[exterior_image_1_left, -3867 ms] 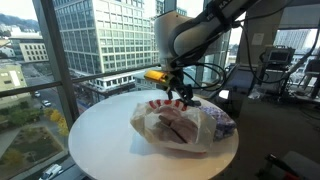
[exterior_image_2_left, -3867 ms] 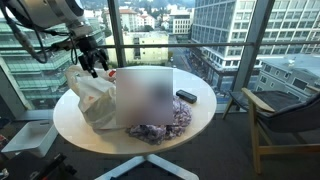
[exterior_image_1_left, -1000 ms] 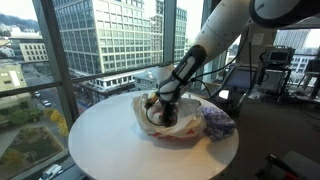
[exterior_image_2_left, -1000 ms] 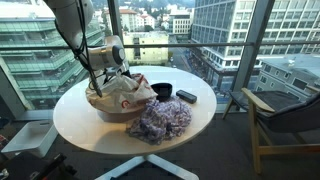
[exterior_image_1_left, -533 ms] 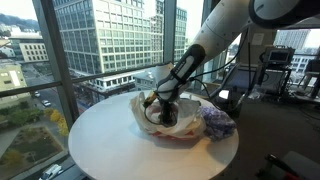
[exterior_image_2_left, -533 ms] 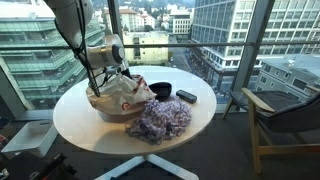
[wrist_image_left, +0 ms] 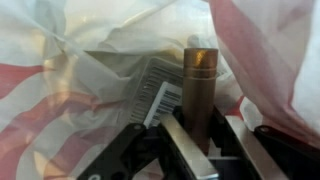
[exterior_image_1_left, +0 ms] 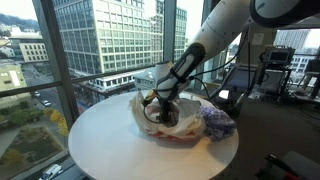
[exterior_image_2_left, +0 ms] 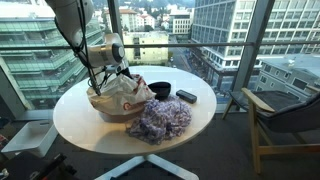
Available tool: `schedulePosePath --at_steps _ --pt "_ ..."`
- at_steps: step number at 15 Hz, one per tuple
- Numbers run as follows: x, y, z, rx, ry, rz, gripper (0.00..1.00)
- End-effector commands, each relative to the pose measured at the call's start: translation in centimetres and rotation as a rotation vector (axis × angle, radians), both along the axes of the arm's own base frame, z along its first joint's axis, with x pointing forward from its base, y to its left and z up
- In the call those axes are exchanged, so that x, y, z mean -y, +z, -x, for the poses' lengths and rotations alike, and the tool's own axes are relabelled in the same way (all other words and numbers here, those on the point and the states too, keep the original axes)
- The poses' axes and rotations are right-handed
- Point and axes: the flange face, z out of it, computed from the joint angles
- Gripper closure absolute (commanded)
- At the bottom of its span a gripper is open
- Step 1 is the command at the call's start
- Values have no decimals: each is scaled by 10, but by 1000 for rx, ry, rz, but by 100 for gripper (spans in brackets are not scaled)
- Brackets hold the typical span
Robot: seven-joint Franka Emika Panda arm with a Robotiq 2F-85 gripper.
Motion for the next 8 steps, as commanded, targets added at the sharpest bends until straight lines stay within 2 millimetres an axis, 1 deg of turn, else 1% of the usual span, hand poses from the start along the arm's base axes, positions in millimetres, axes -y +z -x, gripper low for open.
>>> schedulePosePath --at_steps 1,5,8 --pt "-15 22 9 13 44 13 93" --pt "-27 32 17 0 67 22 93" --pt "-37 42 32 -45 99 26 93"
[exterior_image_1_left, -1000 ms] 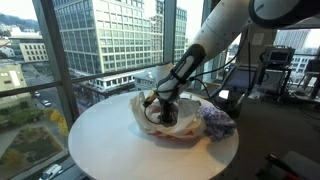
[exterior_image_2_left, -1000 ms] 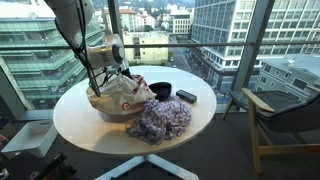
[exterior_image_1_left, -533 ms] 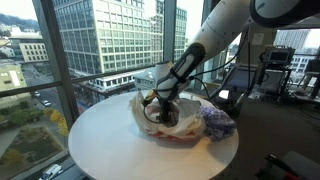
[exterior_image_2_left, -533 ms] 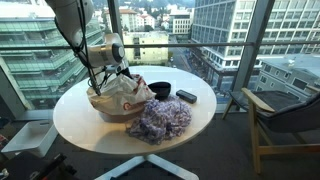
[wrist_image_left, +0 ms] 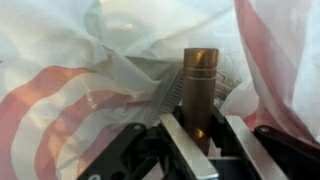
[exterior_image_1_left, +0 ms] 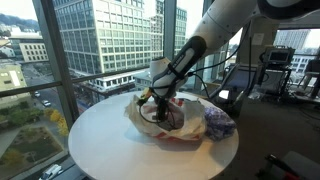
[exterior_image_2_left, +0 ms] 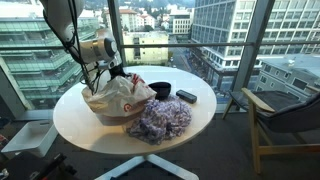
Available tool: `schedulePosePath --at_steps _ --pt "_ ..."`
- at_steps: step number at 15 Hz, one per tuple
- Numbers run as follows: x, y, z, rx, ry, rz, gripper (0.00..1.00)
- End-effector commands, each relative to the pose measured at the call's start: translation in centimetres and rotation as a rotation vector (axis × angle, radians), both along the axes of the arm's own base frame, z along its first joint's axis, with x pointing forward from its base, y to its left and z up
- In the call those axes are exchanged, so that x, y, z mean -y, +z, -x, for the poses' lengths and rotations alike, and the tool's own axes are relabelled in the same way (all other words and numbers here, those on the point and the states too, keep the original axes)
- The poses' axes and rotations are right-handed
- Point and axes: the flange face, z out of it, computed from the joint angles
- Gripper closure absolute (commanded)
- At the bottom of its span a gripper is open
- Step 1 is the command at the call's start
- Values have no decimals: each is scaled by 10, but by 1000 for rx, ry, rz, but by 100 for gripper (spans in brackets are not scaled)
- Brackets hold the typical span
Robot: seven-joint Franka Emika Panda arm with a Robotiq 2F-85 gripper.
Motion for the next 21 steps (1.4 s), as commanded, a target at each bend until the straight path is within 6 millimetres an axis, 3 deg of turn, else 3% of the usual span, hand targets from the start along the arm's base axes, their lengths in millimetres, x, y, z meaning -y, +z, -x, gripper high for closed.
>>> schedulePosePath --at_steps 1,5,8,10,12,15,17,21 --pt "-9 27 25 -62 58 14 93" --pt "-26 66 57 -156 164 -3 93" --pt "-32 109 81 -143 195 26 93" --pt "-27 140 93 -102 188 59 91" --pt "-8 174 99 -19 140 53 91" --pt "38 214 100 80 0 4 90" --pt "85 235 99 128 -89 -21 90" --pt "178 250 90 228 -267 -58 90"
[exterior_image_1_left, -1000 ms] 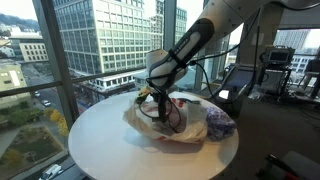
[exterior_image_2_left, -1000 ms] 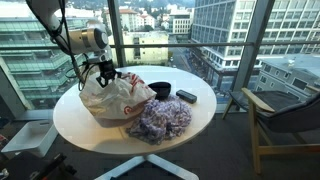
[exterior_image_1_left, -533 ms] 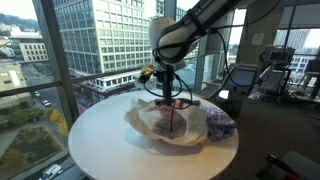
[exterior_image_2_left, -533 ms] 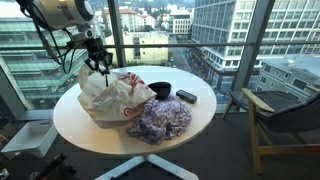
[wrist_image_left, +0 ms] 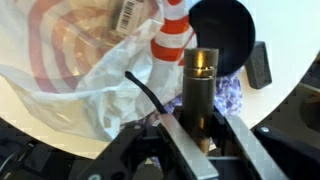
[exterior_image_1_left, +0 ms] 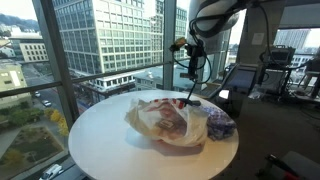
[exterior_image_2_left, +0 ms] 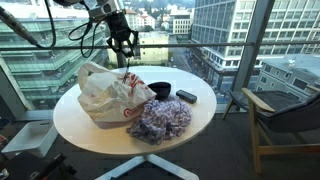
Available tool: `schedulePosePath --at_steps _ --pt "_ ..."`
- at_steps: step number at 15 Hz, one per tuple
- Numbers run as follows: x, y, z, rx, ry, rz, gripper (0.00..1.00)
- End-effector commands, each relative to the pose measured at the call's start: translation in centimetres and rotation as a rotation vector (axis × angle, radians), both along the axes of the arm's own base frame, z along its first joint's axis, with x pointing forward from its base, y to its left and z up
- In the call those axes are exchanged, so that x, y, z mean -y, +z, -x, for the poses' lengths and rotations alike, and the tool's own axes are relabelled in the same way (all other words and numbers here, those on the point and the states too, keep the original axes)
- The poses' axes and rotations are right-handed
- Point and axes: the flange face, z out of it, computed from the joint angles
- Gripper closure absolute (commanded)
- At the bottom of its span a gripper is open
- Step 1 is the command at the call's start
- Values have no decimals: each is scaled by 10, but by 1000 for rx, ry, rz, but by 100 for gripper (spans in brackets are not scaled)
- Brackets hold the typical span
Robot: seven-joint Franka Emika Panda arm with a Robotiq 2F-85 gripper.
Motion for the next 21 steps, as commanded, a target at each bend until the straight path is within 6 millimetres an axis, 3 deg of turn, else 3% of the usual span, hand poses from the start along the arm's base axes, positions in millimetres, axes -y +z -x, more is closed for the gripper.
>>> schedulePosePath --at_steps 1,3,5,11,14,15,17,21 --pt "72 5 0 109 -146 -38 89" --pt "99 -14 -11 132 -146 -36 91" --pt "111 -46 -21 128 -139 -38 91" --pt "123 -177 -53 -59 -158 -12 91" --pt "134 -219 -62 -121 -184 6 88" --pt "134 -224 -65 -119 -182 6 45" --pt "128 -222 -66 -121 -172 -5 39" --pt "106 -179 -38 -131 -107 70 9"
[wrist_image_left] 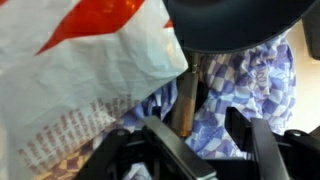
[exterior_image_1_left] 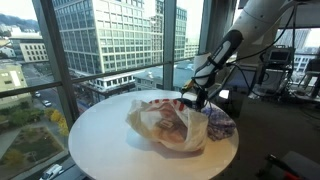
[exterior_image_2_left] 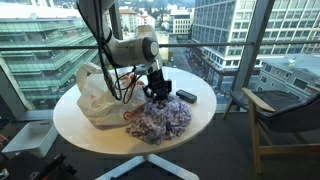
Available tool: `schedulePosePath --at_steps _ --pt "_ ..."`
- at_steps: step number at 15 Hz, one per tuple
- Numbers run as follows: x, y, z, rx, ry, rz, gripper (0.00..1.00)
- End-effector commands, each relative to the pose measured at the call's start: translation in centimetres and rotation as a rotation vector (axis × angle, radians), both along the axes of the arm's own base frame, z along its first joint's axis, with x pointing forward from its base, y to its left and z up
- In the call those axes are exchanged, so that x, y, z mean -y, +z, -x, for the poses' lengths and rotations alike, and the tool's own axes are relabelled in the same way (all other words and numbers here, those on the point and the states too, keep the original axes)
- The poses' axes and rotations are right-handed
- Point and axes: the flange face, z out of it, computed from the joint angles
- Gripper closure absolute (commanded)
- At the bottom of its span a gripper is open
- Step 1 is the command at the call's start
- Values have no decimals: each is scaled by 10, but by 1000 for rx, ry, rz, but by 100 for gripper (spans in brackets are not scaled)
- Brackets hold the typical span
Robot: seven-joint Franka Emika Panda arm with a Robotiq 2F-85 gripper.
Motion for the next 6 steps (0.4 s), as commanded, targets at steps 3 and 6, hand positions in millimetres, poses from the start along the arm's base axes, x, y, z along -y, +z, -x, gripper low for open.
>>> schedulePosePath --at_steps 3,6 --pt "-37 84 52 -7 83 77 0" --pt "-64 120 83 -28 167 105 0"
